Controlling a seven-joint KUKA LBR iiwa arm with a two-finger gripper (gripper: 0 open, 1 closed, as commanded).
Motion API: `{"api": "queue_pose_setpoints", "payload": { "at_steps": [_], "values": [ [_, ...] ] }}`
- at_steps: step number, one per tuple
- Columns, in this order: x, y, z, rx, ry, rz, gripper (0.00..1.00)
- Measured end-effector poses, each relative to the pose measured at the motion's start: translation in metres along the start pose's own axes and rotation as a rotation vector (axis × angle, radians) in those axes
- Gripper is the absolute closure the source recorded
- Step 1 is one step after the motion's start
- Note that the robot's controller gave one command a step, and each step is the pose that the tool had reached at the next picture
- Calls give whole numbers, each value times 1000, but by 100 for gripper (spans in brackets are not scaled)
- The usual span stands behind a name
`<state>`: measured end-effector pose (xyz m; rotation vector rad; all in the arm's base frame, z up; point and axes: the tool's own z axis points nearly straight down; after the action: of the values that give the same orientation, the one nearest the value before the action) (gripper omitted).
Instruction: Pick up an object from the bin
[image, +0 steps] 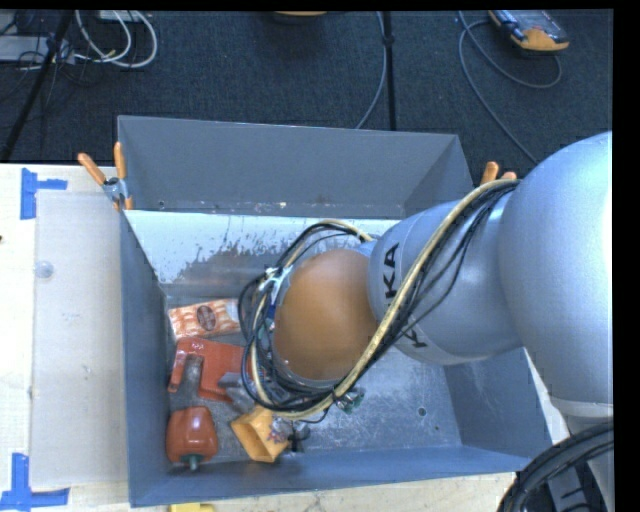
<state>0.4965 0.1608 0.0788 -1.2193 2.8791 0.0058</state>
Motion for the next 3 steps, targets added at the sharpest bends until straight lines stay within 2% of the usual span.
{"api": "queue_pose_setpoints", "payload": {
  "at_steps": [1, 2, 3],
  "values": [
    [0, 0, 0, 1, -6, -23, 100],
    [-6, -4, 6, -2, -1, -200, 100],
    [-6, -4, 6, -3, -1, -198, 100]
  ]
}}
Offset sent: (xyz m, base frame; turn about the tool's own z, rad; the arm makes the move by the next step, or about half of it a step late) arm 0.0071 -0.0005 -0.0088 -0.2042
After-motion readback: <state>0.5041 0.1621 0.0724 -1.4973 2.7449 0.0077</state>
